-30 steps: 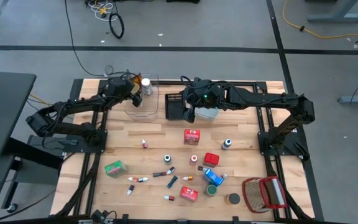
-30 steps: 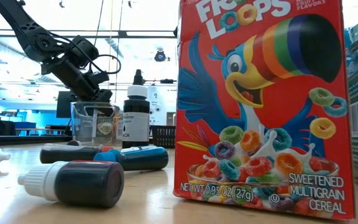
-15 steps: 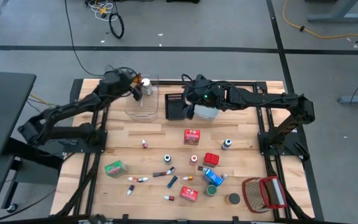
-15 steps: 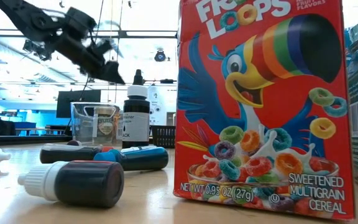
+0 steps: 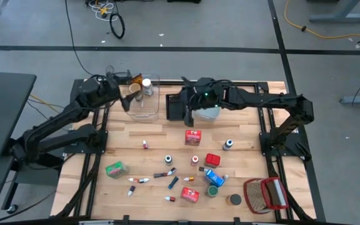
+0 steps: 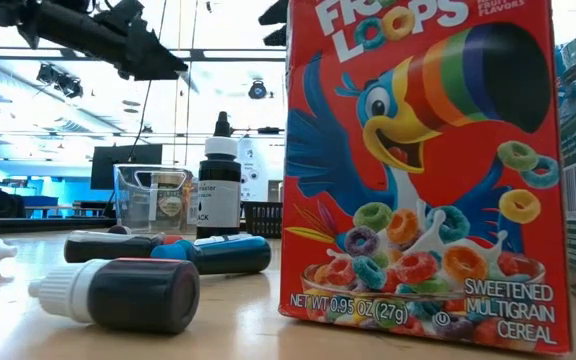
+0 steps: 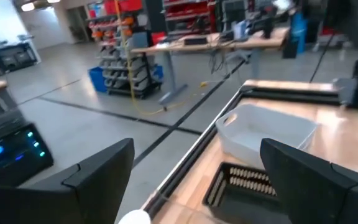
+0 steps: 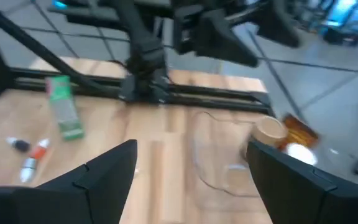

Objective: Pick & Place Kitchen Items
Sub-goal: Put the red seasoning can into the transparent bin

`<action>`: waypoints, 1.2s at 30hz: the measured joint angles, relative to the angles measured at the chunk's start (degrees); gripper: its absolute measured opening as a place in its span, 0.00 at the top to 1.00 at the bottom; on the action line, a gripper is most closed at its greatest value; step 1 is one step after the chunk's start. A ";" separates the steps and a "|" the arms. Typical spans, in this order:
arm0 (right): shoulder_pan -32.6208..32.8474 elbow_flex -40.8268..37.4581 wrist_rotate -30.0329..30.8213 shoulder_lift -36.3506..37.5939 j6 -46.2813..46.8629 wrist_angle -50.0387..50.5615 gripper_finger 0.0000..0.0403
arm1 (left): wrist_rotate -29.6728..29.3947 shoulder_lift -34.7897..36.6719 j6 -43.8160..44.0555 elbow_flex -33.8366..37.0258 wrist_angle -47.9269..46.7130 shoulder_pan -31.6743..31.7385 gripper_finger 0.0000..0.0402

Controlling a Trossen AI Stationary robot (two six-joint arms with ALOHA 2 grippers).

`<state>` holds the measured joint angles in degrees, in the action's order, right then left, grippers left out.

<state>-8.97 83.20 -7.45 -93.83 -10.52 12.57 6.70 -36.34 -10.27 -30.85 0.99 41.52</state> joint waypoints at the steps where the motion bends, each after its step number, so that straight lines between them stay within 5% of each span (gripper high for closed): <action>1: 0.36 -0.02 -0.52 -0.04 0.28 1.30 0.22 | 0.31 0.47 0.57 0.00 -0.06 0.00 0.11; 12: 10.14 0.02 -3.64 1.51 8.36 10.24 0.35 | 0.25 0.77 0.26 0.00 -0.33 0.04 0.11; 28: 14.51 0.02 2.67 1.39 36.92 51.71 0.37 | -0.02 0.72 2.52 0.00 -5.11 0.04 0.11; 36: 15.33 -1.29 5.06 1.25 36.84 53.14 0.37 | 0.00 0.72 4.52 0.00 -6.76 0.04 0.11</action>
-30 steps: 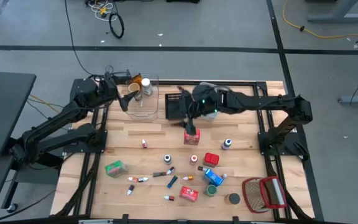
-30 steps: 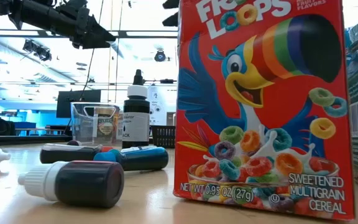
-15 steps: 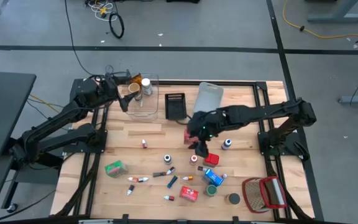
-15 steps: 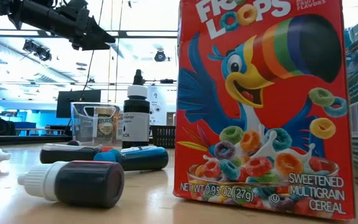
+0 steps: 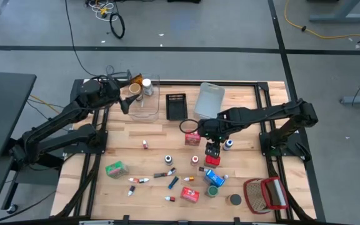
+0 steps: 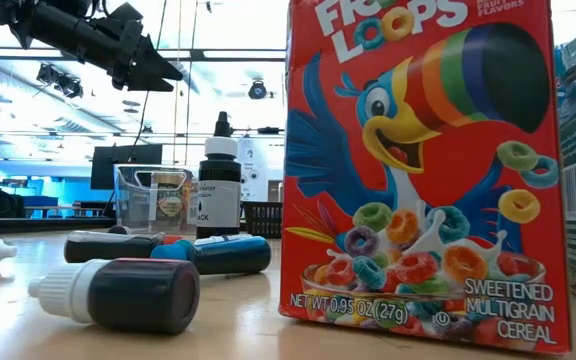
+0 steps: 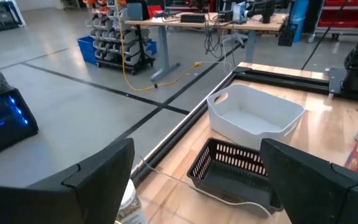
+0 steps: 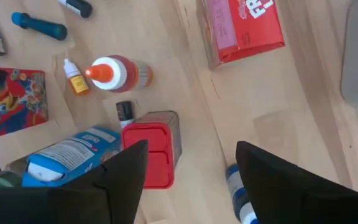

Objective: Pick & Place Kitchen Items
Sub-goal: Put the red seasoning can into the transparent bin

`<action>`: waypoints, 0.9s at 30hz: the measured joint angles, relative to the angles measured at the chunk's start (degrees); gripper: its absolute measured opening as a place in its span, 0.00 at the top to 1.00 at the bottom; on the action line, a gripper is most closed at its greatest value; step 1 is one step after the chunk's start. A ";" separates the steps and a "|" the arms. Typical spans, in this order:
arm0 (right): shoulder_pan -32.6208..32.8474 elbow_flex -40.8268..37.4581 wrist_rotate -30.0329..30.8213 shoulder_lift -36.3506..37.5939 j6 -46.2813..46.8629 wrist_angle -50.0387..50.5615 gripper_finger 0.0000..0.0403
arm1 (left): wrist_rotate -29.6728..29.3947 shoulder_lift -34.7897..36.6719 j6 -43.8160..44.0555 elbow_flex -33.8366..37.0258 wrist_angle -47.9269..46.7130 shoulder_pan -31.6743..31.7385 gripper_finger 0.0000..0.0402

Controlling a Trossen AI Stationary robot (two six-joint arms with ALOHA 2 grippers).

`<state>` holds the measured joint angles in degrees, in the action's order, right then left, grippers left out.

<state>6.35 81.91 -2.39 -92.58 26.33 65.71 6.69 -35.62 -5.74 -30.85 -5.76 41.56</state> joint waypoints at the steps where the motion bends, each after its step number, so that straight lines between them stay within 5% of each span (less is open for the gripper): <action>1: 0.15 -0.26 0.02 0.00 -0.23 -0.31 0.36 | 0.01 0.00 0.50 0.00 -0.02 0.00 0.11; 12: 5.81 -9.64 -2.81 0.00 -1.85 -8.25 0.25 | 0.01 0.00 -0.02 0.00 -0.02 0.00 0.11; 27: 8.03 -19.07 -2.14 0.00 1.28 -22.21 0.24 | 0.01 0.00 -1.35 0.00 -0.49 0.00 0.11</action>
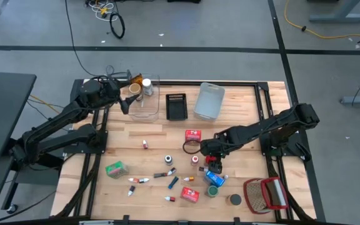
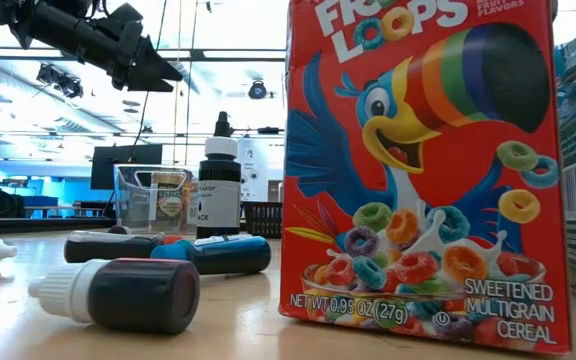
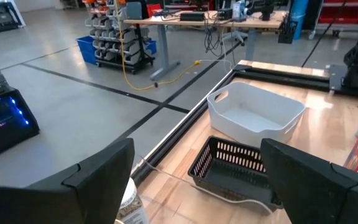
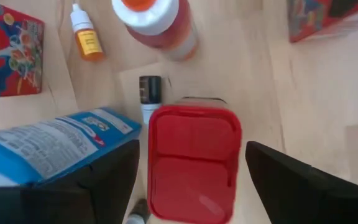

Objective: Pick & Place Kitchen Items
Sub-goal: Put the red seasoning can into the transparent bin

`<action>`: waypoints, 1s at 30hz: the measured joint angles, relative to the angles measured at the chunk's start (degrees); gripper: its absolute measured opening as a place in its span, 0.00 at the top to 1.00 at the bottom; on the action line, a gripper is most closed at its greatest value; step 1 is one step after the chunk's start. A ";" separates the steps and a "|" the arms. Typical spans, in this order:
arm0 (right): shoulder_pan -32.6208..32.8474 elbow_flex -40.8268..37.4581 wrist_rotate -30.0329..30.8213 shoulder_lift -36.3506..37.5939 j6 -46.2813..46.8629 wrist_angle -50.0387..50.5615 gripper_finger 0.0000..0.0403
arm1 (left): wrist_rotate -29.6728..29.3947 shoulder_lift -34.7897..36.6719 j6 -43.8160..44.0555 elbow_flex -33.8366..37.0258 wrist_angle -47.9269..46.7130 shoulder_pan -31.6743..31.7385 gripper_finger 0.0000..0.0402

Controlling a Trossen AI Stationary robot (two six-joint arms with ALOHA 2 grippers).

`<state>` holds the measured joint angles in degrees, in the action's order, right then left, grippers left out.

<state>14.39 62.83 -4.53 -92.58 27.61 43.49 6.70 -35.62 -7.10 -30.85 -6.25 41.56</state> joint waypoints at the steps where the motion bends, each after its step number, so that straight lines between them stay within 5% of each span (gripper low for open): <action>1: 0.15 -0.77 -0.02 0.00 -0.21 -1.59 0.24 | 0.00 0.00 -0.49 0.00 -0.24 0.00 0.11; 11: 0.36 -4.06 2.52 0.00 -3.40 -4.35 0.25 | 0.00 0.00 -0.63 0.00 -0.97 0.00 0.11; 20: 0.36 -4.16 2.38 0.00 -2.43 -4.85 0.44 | 0.00 0.00 -0.63 0.00 -0.97 0.00 0.11; 30: -0.06 0.70 0.57 1.12 4.64 -2.43 0.40 | 0.02 0.00 -0.63 0.00 -0.86 -0.02 0.11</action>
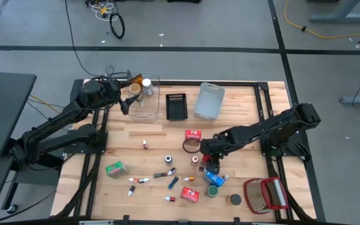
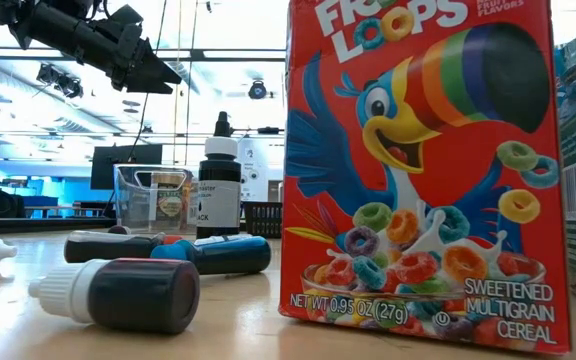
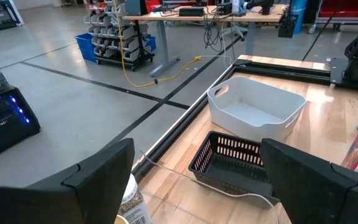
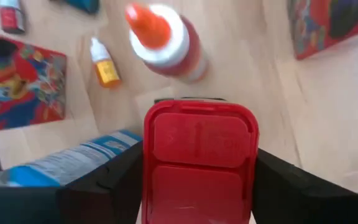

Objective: Pick & Place Kitchen Items
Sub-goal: Put the red seasoning can into the transparent bin

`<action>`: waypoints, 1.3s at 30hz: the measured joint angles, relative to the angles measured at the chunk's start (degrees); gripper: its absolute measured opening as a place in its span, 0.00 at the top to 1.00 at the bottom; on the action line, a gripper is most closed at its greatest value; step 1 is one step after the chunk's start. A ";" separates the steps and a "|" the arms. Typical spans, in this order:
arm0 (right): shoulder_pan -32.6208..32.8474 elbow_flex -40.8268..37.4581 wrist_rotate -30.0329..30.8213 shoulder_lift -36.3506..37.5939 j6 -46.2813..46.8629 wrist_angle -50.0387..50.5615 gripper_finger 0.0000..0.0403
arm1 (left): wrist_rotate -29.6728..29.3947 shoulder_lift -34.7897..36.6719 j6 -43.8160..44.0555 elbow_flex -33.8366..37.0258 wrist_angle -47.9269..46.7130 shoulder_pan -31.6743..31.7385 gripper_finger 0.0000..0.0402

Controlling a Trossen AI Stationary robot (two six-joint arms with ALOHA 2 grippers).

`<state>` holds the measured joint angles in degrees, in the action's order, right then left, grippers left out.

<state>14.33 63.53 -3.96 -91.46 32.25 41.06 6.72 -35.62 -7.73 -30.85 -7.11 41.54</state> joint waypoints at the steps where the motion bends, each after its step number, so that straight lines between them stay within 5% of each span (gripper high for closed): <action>1: 0.00 1.07 0.49 0.11 -0.43 1.13 0.39 | -0.02 0.00 0.00 0.00 0.02 0.02 0.11; 15: -1.36 23.34 12.12 0.24 -11.27 17.41 0.44 | 0.00 0.00 0.42 0.00 0.03 0.02 0.11; 24: -6.48 28.82 29.43 -0.10 -47.54 -3.32 0.45 | 0.00 0.01 0.00 0.02 0.81 0.00 0.11; 31: -14.89 27.60 20.12 -5.50 -64.73 -26.71 0.39 | -0.02 0.02 0.00 0.00 1.18 0.00 0.11; 39: -23.43 27.58 9.35 -14.83 -67.62 -38.54 0.44 | -0.02 0.02 0.00 0.02 1.22 0.00 0.11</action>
<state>-9.11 91.11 5.39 -106.29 -35.37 2.52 6.70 -35.59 -7.73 -30.83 -5.89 41.54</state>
